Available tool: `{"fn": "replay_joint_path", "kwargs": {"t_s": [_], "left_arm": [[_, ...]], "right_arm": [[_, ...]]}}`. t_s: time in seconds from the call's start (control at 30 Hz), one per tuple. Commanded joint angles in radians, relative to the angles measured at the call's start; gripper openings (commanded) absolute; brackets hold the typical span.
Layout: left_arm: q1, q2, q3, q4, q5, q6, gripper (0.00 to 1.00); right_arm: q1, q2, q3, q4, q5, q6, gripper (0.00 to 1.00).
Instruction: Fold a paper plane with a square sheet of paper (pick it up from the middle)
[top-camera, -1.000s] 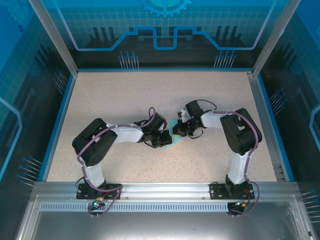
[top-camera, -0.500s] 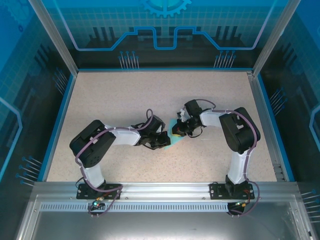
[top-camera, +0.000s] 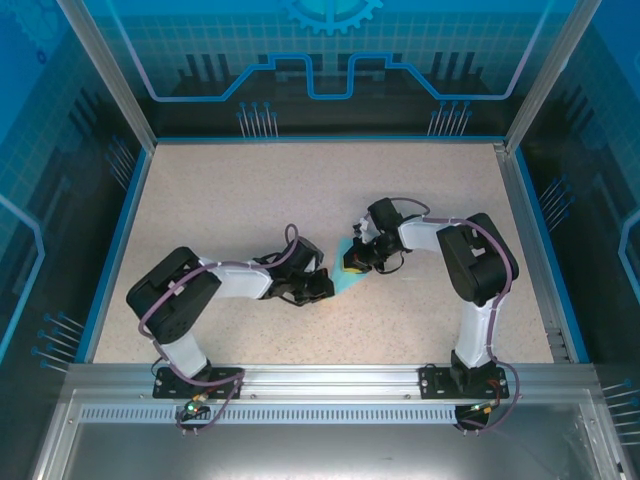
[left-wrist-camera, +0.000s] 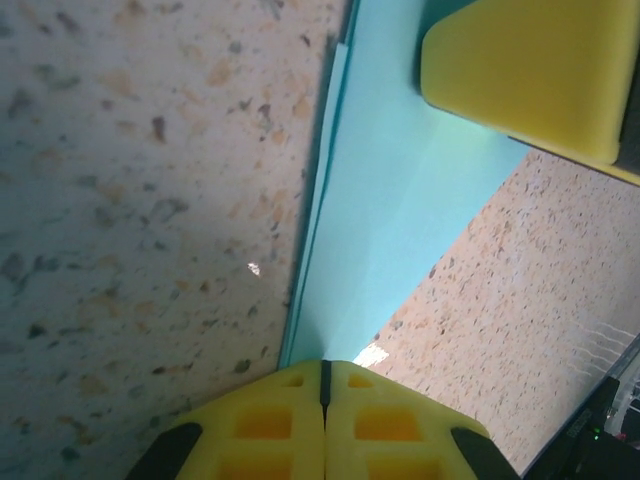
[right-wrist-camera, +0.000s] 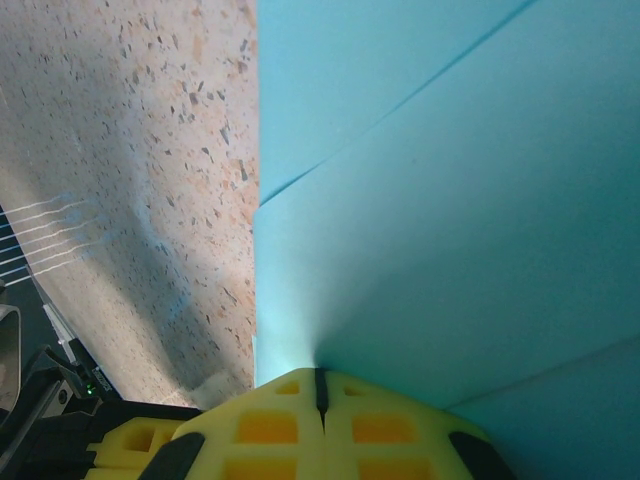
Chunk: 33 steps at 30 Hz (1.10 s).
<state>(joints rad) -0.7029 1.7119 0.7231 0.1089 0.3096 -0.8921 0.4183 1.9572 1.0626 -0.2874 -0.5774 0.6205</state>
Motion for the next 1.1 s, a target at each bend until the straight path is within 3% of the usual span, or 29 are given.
{"fn": "replay_joint_path", "kwargs": {"t_s": [0.0,0.33,0.57,0.8,1.07], "left_arm": [[-0.005,0.007,-0.077,-0.239,0.002,-0.011,0.05],[-0.006,-0.065,-0.047,-0.33,-0.027,0.048,0.03],[-0.006,-0.143,0.064,-0.237,-0.096,0.082,0.03],[-0.006,0.001,0.219,-0.165,-0.082,0.095,0.03],[0.001,0.134,0.264,-0.106,-0.096,0.048,0.0]], "right_arm": [[-0.003,0.108,-0.049,-0.11,0.248,-0.007,0.03],[-0.003,0.108,-0.048,-0.113,0.248,-0.007,0.03],[-0.002,0.112,-0.041,-0.114,0.247,-0.005,0.03],[-0.004,0.114,-0.041,-0.117,0.243,-0.005,0.03],[-0.003,0.115,-0.042,-0.123,0.242,-0.01,0.03]]}}
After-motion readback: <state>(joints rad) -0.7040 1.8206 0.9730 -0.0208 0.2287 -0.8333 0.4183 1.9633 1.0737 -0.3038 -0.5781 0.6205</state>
